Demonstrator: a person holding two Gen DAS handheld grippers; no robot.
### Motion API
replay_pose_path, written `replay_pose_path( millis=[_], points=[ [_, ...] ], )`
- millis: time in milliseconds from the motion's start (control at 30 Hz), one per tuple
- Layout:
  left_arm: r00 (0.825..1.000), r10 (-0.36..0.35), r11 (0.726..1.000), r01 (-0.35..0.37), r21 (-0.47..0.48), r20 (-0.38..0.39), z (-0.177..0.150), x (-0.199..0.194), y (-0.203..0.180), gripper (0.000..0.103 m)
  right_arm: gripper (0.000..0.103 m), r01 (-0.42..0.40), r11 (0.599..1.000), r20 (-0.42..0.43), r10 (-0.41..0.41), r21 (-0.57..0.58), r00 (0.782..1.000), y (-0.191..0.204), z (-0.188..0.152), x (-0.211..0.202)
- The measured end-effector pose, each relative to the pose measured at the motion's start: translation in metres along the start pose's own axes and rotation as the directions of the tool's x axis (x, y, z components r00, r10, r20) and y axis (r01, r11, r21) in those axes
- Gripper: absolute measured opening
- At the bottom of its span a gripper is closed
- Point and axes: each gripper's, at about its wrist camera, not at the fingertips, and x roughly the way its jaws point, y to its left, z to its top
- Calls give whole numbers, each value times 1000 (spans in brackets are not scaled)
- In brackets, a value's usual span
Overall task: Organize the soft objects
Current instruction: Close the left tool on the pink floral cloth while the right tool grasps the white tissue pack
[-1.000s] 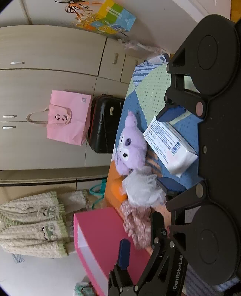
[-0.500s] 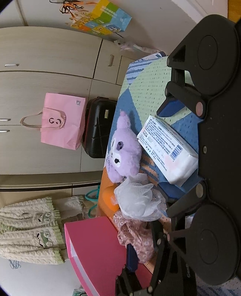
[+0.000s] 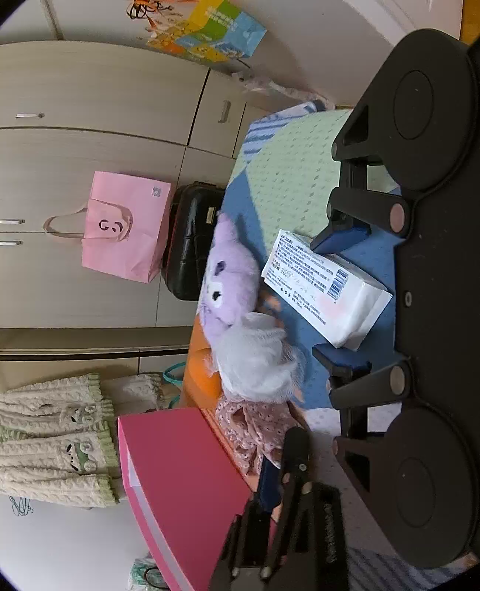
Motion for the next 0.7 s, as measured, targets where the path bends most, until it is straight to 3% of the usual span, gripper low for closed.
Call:
replay_pose_path(
  millis=[100,200,267,333,433,500,600,700],
  points=[
    [996,-86,996,86,1,-21,-6,-14,-6,24,59,5,1000,-14,-5,-5,1000,-1,-8,-12],
    [997,-83,996,83,35,-13,-10,-26,-11,27,59,10,1000,-26,-11,-11,1000,-1,-15,-19],
    [997,-57,997,55,46,45,-7,-33,-12,53,58,17,1000,-28,-17,-8,999,-4,-15,-20],
    [995,-37,999,33,40,95,-5,-36,-10,68,58,24,1000,-16,-24,4,1000,-6,-14,-20],
    [991,-38,999,33,41,128,1,-31,-5,75,61,38,999,-3,-38,26,999,-7,-12,-17],
    [992,-16,999,11,39,123,4,-21,-2,78,68,42,998,1,-42,36,999,-5,-11,-12],
    [997,-6,1000,4,26,78,5,-5,3,78,70,90,996,5,-90,16,996,0,-10,-6],
    [998,-55,998,55,-32,18,0,7,11,78,71,127,992,1,-127,-9,992,6,-12,-1]
  ],
)
